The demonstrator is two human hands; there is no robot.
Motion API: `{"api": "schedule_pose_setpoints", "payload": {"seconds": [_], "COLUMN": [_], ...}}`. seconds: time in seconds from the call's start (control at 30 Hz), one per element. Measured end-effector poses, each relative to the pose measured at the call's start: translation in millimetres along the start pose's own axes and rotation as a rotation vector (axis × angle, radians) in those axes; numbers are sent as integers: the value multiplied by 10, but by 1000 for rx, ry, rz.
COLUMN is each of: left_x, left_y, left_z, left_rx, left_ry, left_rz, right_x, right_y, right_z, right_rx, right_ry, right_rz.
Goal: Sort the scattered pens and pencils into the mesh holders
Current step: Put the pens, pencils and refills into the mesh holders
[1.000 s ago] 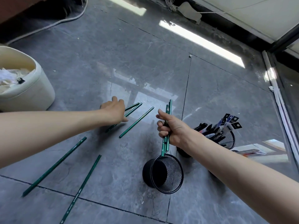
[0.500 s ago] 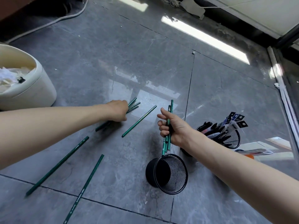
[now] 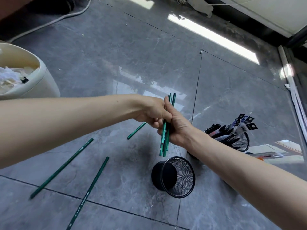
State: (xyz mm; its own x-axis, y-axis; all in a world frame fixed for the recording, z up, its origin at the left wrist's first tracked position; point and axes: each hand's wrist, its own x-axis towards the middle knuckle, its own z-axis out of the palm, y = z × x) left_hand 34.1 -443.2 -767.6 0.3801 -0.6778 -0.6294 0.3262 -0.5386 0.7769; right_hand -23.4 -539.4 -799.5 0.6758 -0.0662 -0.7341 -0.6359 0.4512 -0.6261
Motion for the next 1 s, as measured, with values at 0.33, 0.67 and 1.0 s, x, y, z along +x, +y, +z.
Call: {"api": "schedule_pose_setpoints", "payload": {"seconds": [0.33,0.67,1.0], "left_x": [18,298,146], "left_y": [-75,-818,-703], "left_z": [-220,-265,-117], "left_rx": [60,984,652], "left_ry": [74,414,373], "left_rz": [80,-59,-5], "right_x": [34,18,-105], "right_y": [-45,-24,-61], "right_z": [-101,-272,-224], "right_rx": [-22,13,54], "right_ry": [156,137,191], "right_rz": [38,129,66]}}
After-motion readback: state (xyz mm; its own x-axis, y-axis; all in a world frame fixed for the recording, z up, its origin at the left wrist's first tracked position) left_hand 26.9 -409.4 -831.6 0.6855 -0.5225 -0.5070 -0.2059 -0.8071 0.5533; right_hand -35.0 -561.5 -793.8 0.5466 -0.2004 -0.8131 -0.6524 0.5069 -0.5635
